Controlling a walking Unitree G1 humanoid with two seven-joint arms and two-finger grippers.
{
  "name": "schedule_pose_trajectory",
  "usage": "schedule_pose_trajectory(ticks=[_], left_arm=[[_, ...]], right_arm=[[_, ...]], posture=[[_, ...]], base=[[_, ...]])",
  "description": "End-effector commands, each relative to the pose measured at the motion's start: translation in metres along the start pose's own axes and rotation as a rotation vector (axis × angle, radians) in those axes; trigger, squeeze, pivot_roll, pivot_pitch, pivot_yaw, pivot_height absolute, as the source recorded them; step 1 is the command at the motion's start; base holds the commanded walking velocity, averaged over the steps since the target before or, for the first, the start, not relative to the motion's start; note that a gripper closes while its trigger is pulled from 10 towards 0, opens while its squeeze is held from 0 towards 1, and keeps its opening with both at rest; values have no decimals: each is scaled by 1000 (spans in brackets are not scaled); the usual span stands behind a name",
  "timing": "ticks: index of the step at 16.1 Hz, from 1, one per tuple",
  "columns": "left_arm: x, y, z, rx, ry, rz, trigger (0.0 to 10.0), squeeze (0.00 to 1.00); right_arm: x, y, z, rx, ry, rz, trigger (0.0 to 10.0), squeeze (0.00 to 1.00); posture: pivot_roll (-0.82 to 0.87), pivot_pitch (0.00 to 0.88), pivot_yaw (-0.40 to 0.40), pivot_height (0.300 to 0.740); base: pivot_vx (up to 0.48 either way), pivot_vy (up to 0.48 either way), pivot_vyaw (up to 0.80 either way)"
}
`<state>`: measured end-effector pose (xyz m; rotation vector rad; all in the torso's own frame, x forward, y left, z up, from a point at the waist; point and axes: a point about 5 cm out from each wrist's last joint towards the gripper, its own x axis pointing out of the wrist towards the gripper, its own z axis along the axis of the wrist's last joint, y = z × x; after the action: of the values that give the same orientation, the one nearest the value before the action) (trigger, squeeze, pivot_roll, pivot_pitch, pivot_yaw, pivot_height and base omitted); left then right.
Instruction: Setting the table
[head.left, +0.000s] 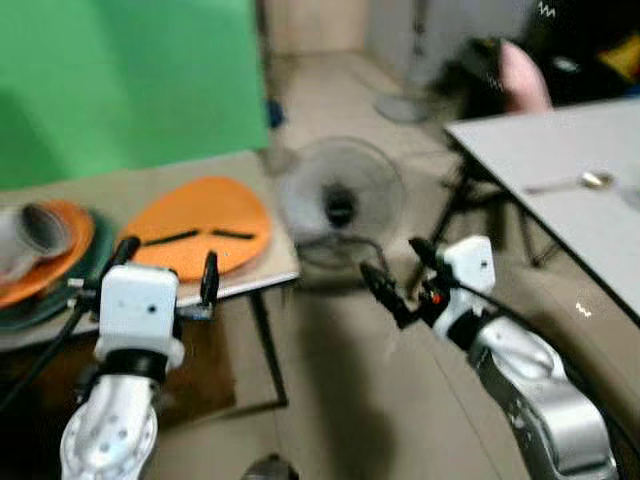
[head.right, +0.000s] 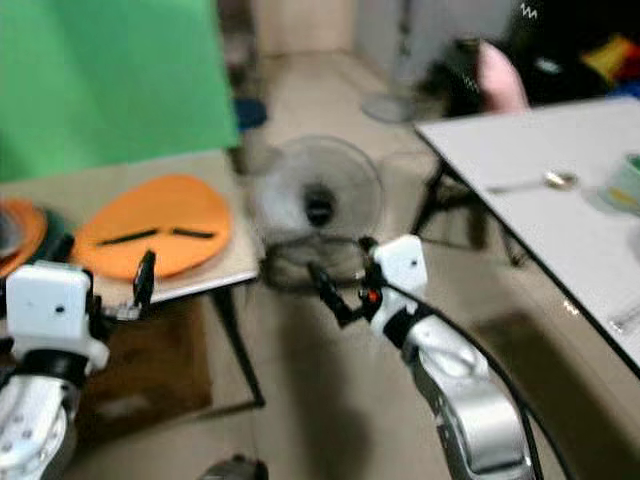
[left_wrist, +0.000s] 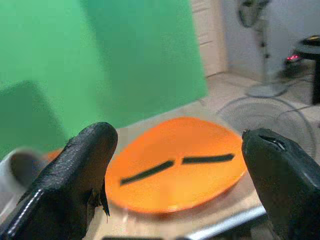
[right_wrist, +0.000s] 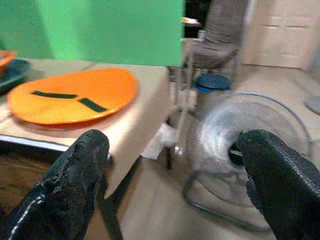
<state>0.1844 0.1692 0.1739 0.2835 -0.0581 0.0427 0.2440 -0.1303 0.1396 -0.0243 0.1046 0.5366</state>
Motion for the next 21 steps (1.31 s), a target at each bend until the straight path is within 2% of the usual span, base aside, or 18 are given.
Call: schedule_pose_trajectory(ticks=[1, 6, 8, 10, 13, 21], left_arm=[[-1, -1, 1, 4, 1, -10, 10000, 0], [-1, -1, 0, 10, 2, -25, 10000, 0], [-1, 0, 1, 17, 2, -31, 10000, 0], [0, 2, 1, 23, 1, -44, 10000, 0], [2, 4, 1, 22, -2, -47, 10000, 0], [4, 4, 1, 23, -1, -55, 10000, 0]], right_arm=[[1, -3, 2, 8, -2, -1, 10000, 1000], [5, -4, 2, 3, -6, -1, 10000, 1000], [7, -7, 4, 13, -11, -27, 10000, 1000], [8, -14, 3, 42, 2, -95, 10000, 1000], [10, -16, 5, 43, -2, -96, 10000, 0], [14, -16, 6, 45, 2, -110, 10000, 0]], posture=[[28, 58, 18, 740], [33, 60, 15, 740], [35, 61, 14, 740], [33, 62, 12, 740], [33, 62, 13, 740], [37, 58, 9, 740]], base=[[0, 0, 800], [0, 0, 800], [0, 0, 800], [0, 0, 0], [258, 0, 0], [334, 0, 0]])
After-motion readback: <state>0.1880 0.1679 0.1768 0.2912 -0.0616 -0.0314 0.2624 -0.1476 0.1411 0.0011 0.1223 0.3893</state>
